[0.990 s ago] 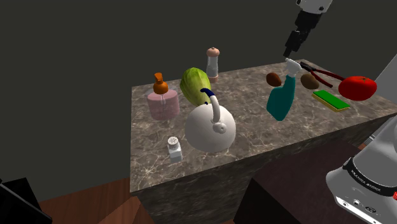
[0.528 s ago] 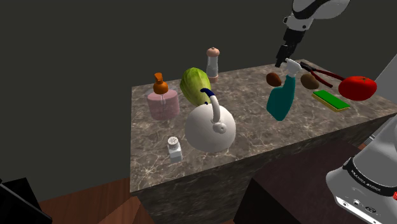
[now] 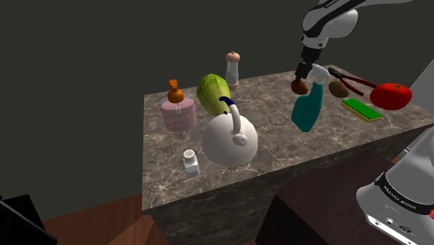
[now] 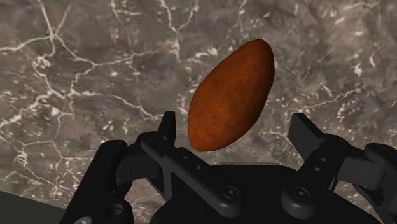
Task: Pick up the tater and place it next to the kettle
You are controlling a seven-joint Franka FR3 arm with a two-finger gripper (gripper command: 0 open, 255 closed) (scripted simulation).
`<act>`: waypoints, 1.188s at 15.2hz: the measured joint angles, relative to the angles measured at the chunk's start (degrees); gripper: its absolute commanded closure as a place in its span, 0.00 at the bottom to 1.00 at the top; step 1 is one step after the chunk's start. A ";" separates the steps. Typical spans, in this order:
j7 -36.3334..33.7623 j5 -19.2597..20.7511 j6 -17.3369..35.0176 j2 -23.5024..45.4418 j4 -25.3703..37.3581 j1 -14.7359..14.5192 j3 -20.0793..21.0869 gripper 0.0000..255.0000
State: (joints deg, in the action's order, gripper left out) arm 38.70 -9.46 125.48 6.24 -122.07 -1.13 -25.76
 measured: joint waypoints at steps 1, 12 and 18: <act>0.31 -0.41 0.66 0.62 -0.16 0.04 0.08 0.00; 1.53 -2.07 3.91 2.87 -1.49 0.20 0.45 1.00; 1.53 -2.09 3.92 2.87 -1.45 0.20 0.45 1.00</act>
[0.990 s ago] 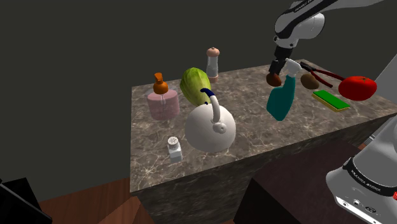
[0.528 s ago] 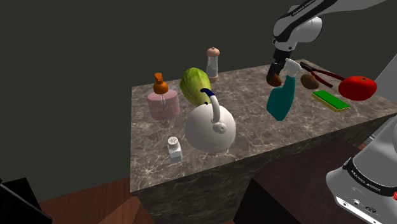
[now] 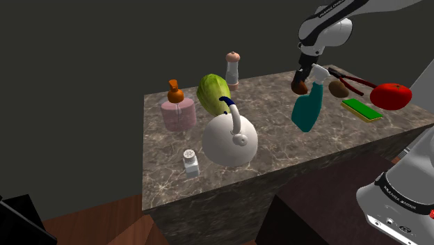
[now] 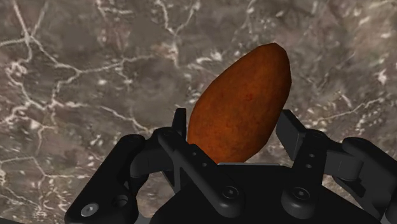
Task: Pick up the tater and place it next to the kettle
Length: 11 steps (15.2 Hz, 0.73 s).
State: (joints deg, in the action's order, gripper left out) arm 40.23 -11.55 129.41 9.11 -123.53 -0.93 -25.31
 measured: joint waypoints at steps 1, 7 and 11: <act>0.00 0.00 0.00 0.00 0.00 0.00 0.00 1.00; -0.62 0.83 -1.37 -1.15 0.35 -0.13 -0.18 1.00; -1.67 1.91 -3.95 -2.56 1.76 -0.34 -0.32 1.00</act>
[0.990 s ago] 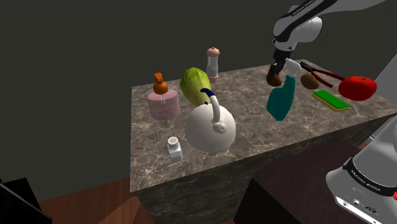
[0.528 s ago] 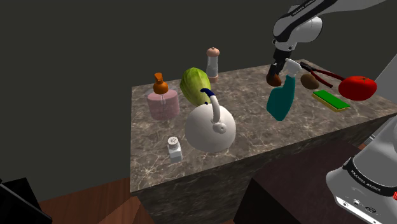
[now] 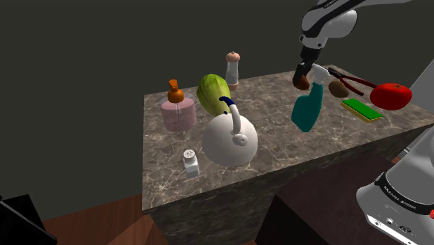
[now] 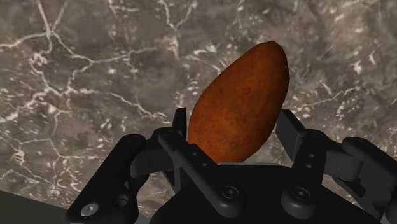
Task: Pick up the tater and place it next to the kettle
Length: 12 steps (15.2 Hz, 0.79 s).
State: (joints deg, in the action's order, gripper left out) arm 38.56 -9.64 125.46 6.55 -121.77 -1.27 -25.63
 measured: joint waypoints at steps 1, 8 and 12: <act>-0.26 0.31 -0.68 -0.44 0.31 -0.05 -0.04 1.00; -1.87 2.28 -5.62 -3.40 2.72 -0.24 -0.25 1.00; -2.60 3.03 -8.41 -4.54 4.55 -0.31 -0.26 1.00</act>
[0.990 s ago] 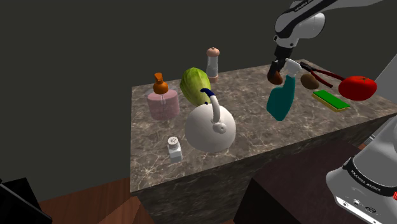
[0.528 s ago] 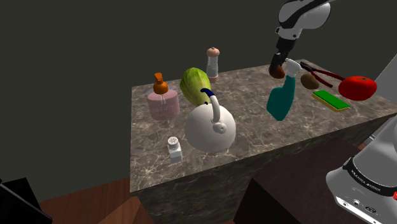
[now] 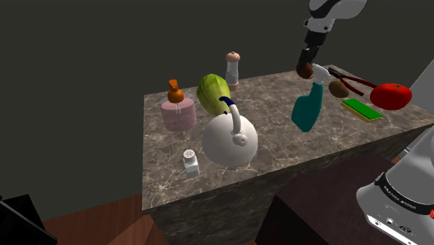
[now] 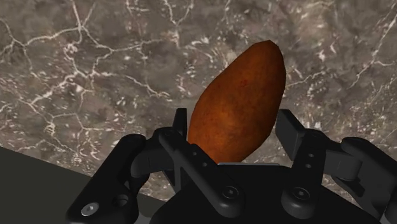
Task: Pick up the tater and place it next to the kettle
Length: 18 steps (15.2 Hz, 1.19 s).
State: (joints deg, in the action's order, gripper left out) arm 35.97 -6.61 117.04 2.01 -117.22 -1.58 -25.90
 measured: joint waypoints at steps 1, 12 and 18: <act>-0.29 0.25 -0.93 -0.39 0.60 -0.05 0.03 1.00; -1.66 1.67 -9.09 -2.72 6.74 -0.10 0.05 1.00; -2.22 2.12 -13.55 -3.49 10.54 -0.13 0.09 1.00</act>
State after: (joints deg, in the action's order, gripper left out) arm 33.74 -4.49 103.50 -1.49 -106.68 -1.71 -25.81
